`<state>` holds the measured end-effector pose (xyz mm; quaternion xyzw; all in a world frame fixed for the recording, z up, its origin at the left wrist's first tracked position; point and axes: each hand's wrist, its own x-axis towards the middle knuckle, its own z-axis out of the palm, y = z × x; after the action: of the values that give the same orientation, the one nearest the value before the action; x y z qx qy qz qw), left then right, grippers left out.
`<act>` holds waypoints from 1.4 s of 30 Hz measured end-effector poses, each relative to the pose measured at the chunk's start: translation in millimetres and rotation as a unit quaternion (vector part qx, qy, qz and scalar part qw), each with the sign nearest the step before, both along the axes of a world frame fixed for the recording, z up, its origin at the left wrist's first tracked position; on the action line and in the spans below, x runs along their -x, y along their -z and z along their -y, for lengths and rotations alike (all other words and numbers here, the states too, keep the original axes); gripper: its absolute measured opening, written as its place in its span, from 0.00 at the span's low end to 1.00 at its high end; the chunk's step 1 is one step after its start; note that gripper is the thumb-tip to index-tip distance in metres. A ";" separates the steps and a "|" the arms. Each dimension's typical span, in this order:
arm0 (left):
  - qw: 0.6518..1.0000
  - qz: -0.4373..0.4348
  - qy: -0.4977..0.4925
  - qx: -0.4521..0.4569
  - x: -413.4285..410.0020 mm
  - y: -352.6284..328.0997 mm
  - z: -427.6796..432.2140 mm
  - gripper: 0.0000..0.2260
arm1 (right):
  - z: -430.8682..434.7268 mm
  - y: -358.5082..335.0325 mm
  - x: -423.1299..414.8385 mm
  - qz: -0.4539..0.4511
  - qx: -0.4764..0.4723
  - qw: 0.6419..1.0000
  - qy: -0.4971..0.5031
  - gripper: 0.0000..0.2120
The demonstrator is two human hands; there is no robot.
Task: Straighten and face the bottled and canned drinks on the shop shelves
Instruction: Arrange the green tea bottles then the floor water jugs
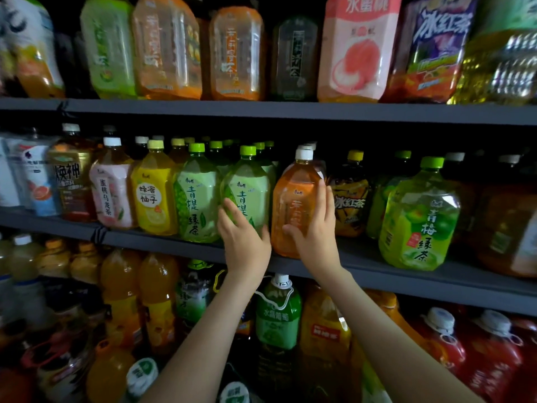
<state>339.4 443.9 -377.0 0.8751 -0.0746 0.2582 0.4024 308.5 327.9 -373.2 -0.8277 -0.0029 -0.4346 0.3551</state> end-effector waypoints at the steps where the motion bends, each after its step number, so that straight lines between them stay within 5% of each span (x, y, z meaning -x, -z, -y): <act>1: 1.000 -0.001 0.011 -0.001 4.9 1.6 3.1 0.40 | 1.2 0.8 2.7 -0.004 0.009 1.000 0.000 0.48; 14: 0.988 -0.030 0.123 -0.092 81.7 87.8 -43.7 0.29 | -35.7 94.7 79.9 -0.125 0.066 0.989 -0.044 0.38; 23: 0.957 -0.085 0.203 -0.187 132.3 194.2 -108.2 0.28 | -84.6 193.6 141.3 -0.307 0.099 0.931 -0.169 0.35; 33: 0.874 -0.151 0.406 -0.221 194.2 299.0 -121.8 0.33 | -78.1 273.1 213.2 -0.492 0.129 0.833 -0.216 0.42; 39: 0.764 -0.293 0.500 -0.283 209.1 340.6 -138.1 0.46 | -86.5 304.7 225.9 -0.642 0.220 0.677 -0.284 0.43; 42: 0.717 -0.345 0.503 -0.336 208.9 346.1 -143.1 0.38 | -90.0 318.9 231.9 -0.674 0.225 0.634 -0.304 0.45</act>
<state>130.5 587.0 -723.1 0.8145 -0.4421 -0.3441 0.1504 76.6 417.9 -692.1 -0.8969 -0.1119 0.3912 0.1731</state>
